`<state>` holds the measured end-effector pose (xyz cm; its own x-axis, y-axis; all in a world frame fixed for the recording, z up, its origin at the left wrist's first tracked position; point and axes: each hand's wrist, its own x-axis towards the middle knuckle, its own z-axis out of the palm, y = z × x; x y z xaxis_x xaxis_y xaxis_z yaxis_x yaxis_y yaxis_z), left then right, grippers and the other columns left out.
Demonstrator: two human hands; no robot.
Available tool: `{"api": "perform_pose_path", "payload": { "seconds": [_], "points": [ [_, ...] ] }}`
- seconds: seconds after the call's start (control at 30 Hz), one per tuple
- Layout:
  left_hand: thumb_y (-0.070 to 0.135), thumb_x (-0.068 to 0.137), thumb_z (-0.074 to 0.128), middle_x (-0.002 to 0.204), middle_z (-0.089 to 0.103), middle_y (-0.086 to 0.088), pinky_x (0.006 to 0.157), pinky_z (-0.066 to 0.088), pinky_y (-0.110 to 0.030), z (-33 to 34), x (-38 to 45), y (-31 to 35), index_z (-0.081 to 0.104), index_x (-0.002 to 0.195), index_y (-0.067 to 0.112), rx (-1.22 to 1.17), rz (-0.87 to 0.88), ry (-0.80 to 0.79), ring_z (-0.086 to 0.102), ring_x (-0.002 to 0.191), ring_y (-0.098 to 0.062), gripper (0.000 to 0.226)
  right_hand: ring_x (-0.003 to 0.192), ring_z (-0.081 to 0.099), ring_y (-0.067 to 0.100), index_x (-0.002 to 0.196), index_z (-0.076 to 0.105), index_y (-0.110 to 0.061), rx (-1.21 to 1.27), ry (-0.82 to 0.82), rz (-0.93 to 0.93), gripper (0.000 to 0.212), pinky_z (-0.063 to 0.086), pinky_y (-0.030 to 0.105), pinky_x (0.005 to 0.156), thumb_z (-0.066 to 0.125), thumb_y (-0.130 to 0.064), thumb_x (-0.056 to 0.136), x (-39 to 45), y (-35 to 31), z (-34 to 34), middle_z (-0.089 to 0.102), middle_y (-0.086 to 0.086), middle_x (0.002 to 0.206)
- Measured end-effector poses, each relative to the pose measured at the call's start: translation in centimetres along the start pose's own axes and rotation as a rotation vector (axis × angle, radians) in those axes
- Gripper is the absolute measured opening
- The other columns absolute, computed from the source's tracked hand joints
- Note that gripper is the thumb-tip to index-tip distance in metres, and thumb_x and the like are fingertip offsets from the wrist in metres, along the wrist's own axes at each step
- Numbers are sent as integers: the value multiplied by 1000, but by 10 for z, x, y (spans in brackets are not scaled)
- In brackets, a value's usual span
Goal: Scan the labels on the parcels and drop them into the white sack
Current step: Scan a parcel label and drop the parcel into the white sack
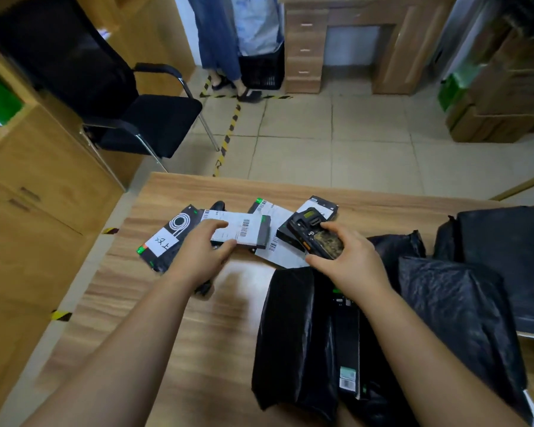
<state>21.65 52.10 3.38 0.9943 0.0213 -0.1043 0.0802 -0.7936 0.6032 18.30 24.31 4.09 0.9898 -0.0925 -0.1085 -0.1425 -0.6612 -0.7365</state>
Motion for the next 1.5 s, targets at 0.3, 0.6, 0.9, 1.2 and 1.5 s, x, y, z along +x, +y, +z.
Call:
{"api": "perform_pose_path", "payload": {
  "seconds": [0.3, 0.6, 0.9, 1.2, 1.5],
  "points": [
    [30, 78, 80, 159, 27, -4, 115, 17, -34, -3, 81, -45, 41, 147, 18, 249, 56, -191, 23, 144, -25, 80, 117, 54, 10, 130, 59, -34, -26, 66, 99, 66, 43, 27, 94, 85, -38, 70, 14, -9, 43, 58, -11, 128],
    [57, 57, 86, 133, 43, -10, 107, 33, -40, 5, 102, -59, 36, 145, 18, 522, 10, -276, 36, 128, -30, 109, 115, 54, 9, 130, 59, -34, -29, 108, 113, 66, 42, 25, 92, 84, -37, 70, 17, -14, 47, 59, -12, 126],
    [10, 79, 72, 104, 61, -10, 66, 50, -33, -9, 59, -48, 46, 120, 13, 290, -211, -314, 59, 88, -28, 49, 104, 50, 2, 131, 58, -36, 0, 61, 52, 65, 41, 24, 89, 83, -38, 71, 4, -17, 27, 50, -21, 114],
    [9, 87, 73, 101, 71, 2, 59, 49, -16, -40, 1, 19, 52, 111, 18, -491, -171, -59, 69, 79, -6, 33, 107, 54, 6, 130, 58, -38, 69, 59, -80, 66, 46, 29, 89, 83, -40, 69, -12, -35, -23, 55, -16, 117],
    [3, 88, 69, 108, 68, 1, 60, 52, -13, -79, -34, 96, 47, 117, 15, -826, -54, 255, 67, 91, -8, 39, 96, 60, 6, 123, 56, -46, 53, -32, -209, 65, 53, 32, 83, 82, -46, 64, -44, -86, -91, 62, -14, 110]
  ]
}}
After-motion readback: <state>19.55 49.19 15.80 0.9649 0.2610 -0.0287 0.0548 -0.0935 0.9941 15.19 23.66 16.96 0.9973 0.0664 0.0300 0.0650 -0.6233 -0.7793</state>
